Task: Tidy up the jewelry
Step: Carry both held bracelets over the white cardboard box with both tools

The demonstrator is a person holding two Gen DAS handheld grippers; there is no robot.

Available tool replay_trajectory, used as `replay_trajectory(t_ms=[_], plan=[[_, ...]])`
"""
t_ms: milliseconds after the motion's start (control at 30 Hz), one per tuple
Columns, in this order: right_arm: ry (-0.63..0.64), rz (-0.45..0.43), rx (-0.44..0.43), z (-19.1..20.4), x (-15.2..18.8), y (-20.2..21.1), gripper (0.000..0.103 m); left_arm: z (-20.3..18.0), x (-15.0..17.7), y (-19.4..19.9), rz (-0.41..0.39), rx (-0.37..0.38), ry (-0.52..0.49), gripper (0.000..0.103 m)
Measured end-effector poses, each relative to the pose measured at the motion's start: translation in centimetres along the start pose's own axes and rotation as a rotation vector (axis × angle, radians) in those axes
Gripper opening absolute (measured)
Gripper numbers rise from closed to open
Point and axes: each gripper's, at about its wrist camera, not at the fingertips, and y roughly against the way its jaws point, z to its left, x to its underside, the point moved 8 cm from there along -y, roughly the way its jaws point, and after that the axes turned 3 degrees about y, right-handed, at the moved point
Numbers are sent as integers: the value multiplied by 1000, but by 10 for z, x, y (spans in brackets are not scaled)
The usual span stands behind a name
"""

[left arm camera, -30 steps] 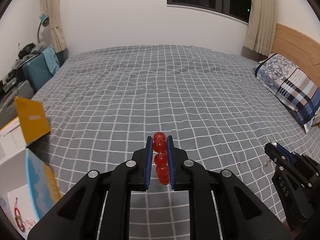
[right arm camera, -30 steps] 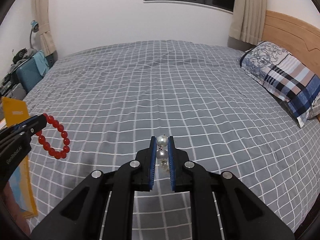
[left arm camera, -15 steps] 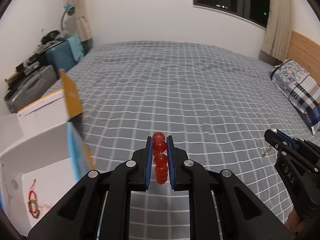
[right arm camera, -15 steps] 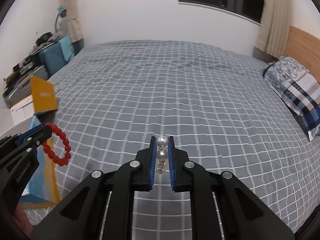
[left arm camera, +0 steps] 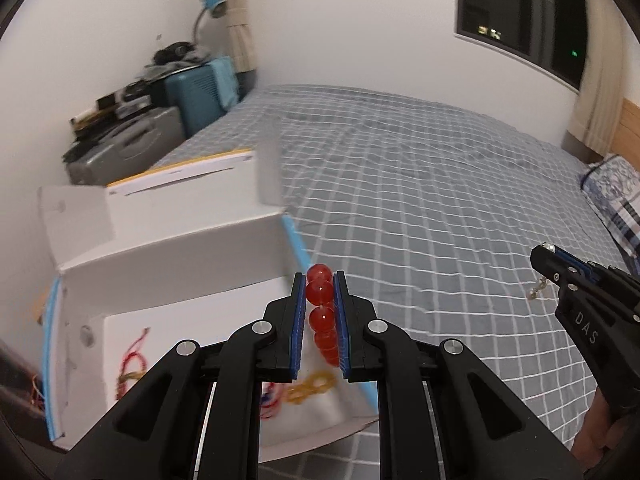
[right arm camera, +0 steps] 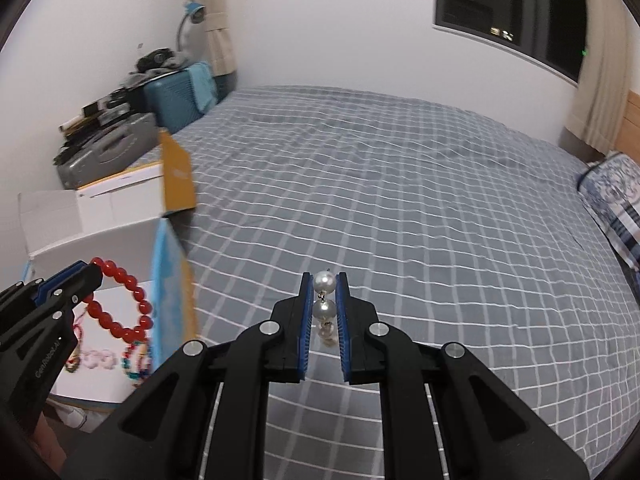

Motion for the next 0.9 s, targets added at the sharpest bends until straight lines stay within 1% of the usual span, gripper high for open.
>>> replay_trajectory(t_ms=[333, 600, 800, 900], plan=[[60, -28, -88, 85, -14, 13, 11, 88, 8, 25, -10, -82, 77, 13], [134, -9, -159, 153, -12, 9, 11, 145, 24, 26, 12, -142, 131, 13], [196, 29, -186, 196, -2, -11, 11, 175, 39, 12, 61, -168, 162, 13], [214, 62, -198, 209, 4, -27, 11, 181, 51, -2, 127, -129, 182, 13]])
